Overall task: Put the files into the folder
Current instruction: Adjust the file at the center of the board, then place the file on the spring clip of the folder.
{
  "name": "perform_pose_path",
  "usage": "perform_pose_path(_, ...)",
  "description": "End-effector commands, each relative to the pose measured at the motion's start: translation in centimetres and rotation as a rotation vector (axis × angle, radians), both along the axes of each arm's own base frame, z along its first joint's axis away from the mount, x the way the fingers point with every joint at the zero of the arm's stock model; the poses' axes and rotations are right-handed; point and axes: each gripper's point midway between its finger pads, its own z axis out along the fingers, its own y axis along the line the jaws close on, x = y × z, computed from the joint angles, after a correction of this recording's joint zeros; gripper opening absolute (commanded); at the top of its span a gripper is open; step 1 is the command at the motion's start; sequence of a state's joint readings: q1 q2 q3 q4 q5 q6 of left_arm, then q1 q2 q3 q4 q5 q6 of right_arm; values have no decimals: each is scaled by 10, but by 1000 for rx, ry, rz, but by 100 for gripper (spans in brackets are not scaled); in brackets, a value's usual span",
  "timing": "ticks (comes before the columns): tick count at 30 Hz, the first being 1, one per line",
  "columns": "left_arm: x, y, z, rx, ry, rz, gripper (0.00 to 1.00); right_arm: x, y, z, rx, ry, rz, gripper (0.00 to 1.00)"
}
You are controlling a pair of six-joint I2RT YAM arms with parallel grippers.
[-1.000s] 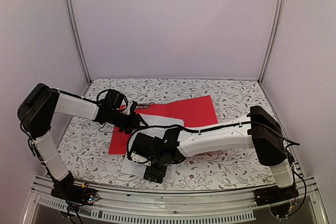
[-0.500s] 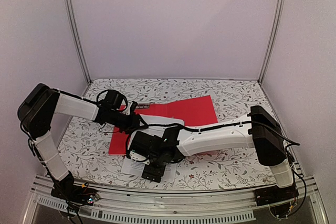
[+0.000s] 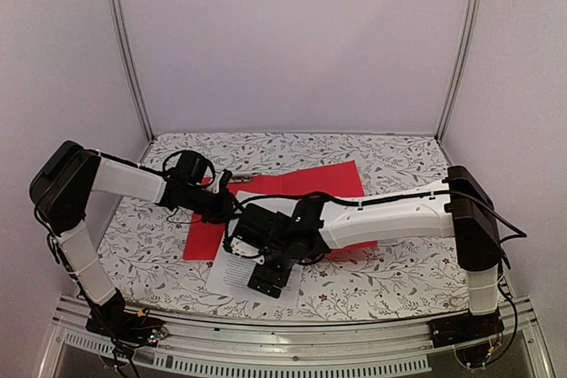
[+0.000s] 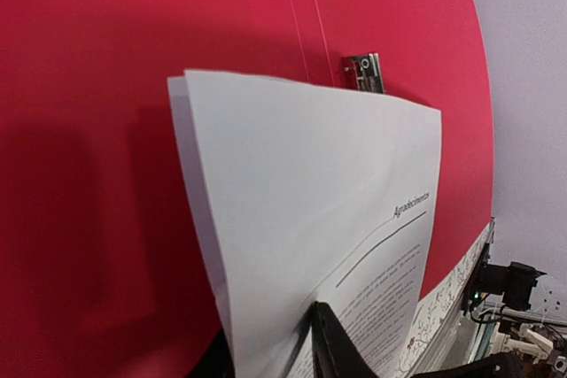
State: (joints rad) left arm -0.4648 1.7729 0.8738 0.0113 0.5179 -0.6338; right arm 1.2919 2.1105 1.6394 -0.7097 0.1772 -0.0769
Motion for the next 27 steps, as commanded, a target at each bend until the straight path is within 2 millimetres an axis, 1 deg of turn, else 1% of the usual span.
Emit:
perform_pose_path(1,5,1,10,-24,-25,-1,21,5,-2,32,71,-1,-38,98)
perform_pose_path(5,6,0,11,-28,-27,-6,13,11,-6,42,93,-2,-65,98)
perform_pose_path(10,6,0,10,-31,-28,-10,4,29,-19,52,111,-21,-134,98)
perform_pose_path(14,6,0,10,-30,-29,-13,0,44,-32,58,126,-33,-222,98)
perform_pose_path(17,6,0,11,-31,-33,-13,0,57,-43,63,135,-54,-285,98)
perform_pose_path(22,6,2,16,-32,-47,-15,0,85,-69,67,136,-91,-411,99)
perform_pose_path(25,7,12,23,-24,-68,9,0,101,-85,70,136,-114,-474,99)
perform_pose_path(27,9,22,33,-27,-91,34,0,113,-95,74,147,-120,-509,99)
